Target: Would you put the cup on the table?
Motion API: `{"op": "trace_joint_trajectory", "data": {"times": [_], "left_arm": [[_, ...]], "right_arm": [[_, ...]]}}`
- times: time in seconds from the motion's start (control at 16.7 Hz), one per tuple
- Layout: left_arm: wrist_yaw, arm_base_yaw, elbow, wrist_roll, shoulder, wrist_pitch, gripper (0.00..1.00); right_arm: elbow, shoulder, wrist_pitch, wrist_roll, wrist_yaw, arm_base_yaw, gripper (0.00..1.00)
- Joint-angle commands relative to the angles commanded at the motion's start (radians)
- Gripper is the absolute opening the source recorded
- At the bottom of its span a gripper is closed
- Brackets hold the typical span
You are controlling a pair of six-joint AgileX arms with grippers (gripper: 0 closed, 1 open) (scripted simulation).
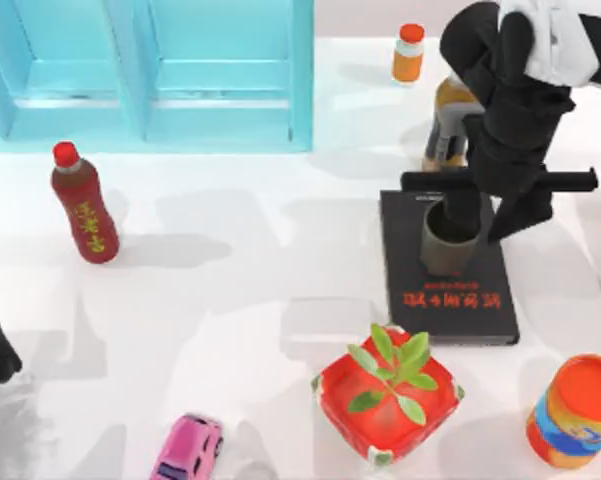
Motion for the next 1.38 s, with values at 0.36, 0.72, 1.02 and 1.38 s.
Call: {"op": "trace_joint_trajectory", "data": {"times": [0.36,0.72,1.02,1.38], "left_arm": [[0.0,0.0,0.0,0.0,0.0,0.0,1.0],[0.0,0.0,0.0,0.0,0.0,0.0,1.0],[0.0,0.0,0.0,0.0,0.0,0.0,1.0],[0.0,0.0,0.0,0.0,0.0,0.0,1.0]], "right_arm": [[0.0,0.0,0.0,0.0,0.0,0.0,0.0],[0.018,-0.005,-0.018,0.0,0.0,-0.001,0.0],[0.137,-0.028,-0.163,-0.001,0.0,-0.002,0.0],[0.154,-0.023,-0.183,0.003,-0.001,0.001,0.0]]}}
